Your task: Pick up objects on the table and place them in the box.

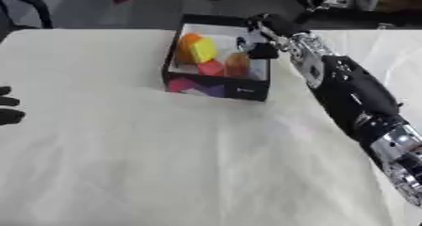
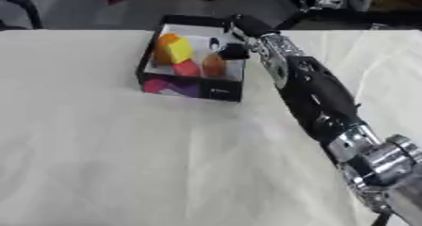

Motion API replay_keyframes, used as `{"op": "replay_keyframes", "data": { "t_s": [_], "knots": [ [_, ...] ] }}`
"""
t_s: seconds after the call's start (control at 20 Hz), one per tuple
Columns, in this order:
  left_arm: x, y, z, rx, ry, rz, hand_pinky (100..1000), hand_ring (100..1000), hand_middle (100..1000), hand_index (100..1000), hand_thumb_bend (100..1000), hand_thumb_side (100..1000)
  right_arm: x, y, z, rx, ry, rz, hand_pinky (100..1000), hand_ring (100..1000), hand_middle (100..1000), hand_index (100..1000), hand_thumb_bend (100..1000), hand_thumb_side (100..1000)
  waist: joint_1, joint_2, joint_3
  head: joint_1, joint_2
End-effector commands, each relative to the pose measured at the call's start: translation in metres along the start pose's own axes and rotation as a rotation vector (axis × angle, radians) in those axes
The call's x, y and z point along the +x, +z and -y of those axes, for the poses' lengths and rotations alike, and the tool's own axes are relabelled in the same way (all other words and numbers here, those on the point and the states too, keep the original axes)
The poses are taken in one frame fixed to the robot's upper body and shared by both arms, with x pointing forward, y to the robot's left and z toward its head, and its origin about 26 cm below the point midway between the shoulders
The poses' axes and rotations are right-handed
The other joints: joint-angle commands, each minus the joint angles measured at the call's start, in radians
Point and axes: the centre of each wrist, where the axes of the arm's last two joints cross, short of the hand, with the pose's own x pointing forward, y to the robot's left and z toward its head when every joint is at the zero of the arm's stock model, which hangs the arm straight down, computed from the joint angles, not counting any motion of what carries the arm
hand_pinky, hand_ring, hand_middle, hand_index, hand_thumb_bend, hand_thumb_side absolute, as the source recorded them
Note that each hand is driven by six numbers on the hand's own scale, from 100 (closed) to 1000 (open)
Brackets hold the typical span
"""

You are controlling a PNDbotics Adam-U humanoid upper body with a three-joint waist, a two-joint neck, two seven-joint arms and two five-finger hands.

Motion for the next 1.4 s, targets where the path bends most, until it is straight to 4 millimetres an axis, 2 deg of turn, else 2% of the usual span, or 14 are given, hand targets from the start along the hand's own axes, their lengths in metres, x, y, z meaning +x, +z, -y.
{"op": "replay_keyframes", "data": {
  "t_s": [0.05, 0.15, 0.4, 0.5, 0.6, 0.65, 0.75, 0.95, 1.1, 1.15, 1.2, 1.4],
  "knots": [
    [0.005, -0.001, -0.005, 0.008, -0.013, 0.019, 661, 567, 586, 768, 319, 947, 0.001, 0.0, 0.024, -0.061, 0.017, 0.046, 862, 823, 731, 922, 100, 807, 0.012, -0.006, -0.006, 0.007, -0.002],
    [0.004, 0.001, -0.007, 0.013, -0.017, 0.013, 660, 567, 586, 768, 320, 948, 0.005, 0.002, 0.03, -0.083, 0.01, 0.082, 862, 823, 728, 923, 100, 802, 0.009, -0.009, -0.018, 0.015, -0.002],
    [-0.001, 0.006, -0.015, 0.04, -0.037, 0.001, 661, 570, 591, 770, 314, 952, 0.004, 0.016, 0.047, -0.217, -0.016, 0.185, 843, 795, 675, 882, 100, 629, -0.008, -0.017, -0.069, 0.055, -0.002],
    [-0.003, 0.008, -0.019, 0.06, -0.047, -0.004, 661, 570, 591, 770, 311, 953, 0.0, 0.025, 0.05, -0.271, -0.03, 0.22, 842, 793, 671, 880, 100, 613, -0.015, -0.021, -0.094, 0.072, -0.002],
    [-0.003, 0.009, -0.02, 0.068, -0.051, -0.005, 661, 570, 591, 770, 311, 953, 0.001, 0.032, 0.051, -0.316, -0.042, 0.246, 842, 793, 671, 880, 100, 613, -0.018, -0.022, -0.101, 0.077, -0.002],
    [-0.003, 0.01, -0.022, 0.075, -0.058, 0.001, 662, 574, 596, 773, 297, 955, -0.001, 0.037, 0.053, -0.338, -0.048, 0.249, 835, 778, 645, 865, 100, 517, -0.024, -0.027, -0.11, 0.092, -0.002],
    [-0.002, 0.013, -0.026, 0.095, -0.076, 0.016, 666, 583, 607, 780, 279, 958, -0.007, 0.049, 0.053, -0.391, -0.077, 0.261, 837, 773, 634, 853, 100, 509, -0.036, -0.033, -0.147, 0.126, -0.002],
    [0.0, 0.018, -0.028, 0.118, -0.077, 0.072, 674, 607, 626, 786, 258, 964, -0.007, 0.066, 0.039, -0.515, -0.193, 0.281, 835, 764, 617, 821, 100, 568, -0.051, -0.036, -0.21, 0.179, -0.002],
    [-0.001, 0.02, -0.026, 0.116, -0.058, 0.114, 679, 626, 643, 788, 246, 969, 0.0, 0.078, 0.024, -0.598, -0.303, 0.239, 811, 753, 604, 811, 100, 596, -0.052, -0.029, -0.237, 0.203, -0.002],
    [-0.003, 0.021, -0.026, 0.12, -0.049, 0.122, 679, 628, 645, 789, 238, 958, 0.003, 0.081, 0.017, -0.617, -0.344, 0.217, 808, 752, 603, 809, 100, 488, -0.05, -0.026, -0.242, 0.21, -0.002],
    [-0.004, 0.022, -0.026, 0.125, -0.04, 0.127, 680, 632, 648, 789, 234, 973, 0.005, 0.085, 0.01, -0.624, -0.38, 0.196, 805, 751, 602, 809, 100, 608, -0.049, -0.023, -0.246, 0.216, -0.002],
    [-0.008, 0.023, -0.025, 0.137, -0.01, 0.146, 681, 640, 655, 788, 213, 981, 0.015, 0.1, -0.021, -0.607, -0.522, 0.113, 792, 740, 592, 801, 100, 648, -0.045, -0.014, -0.261, 0.228, -0.002]
  ]
}}
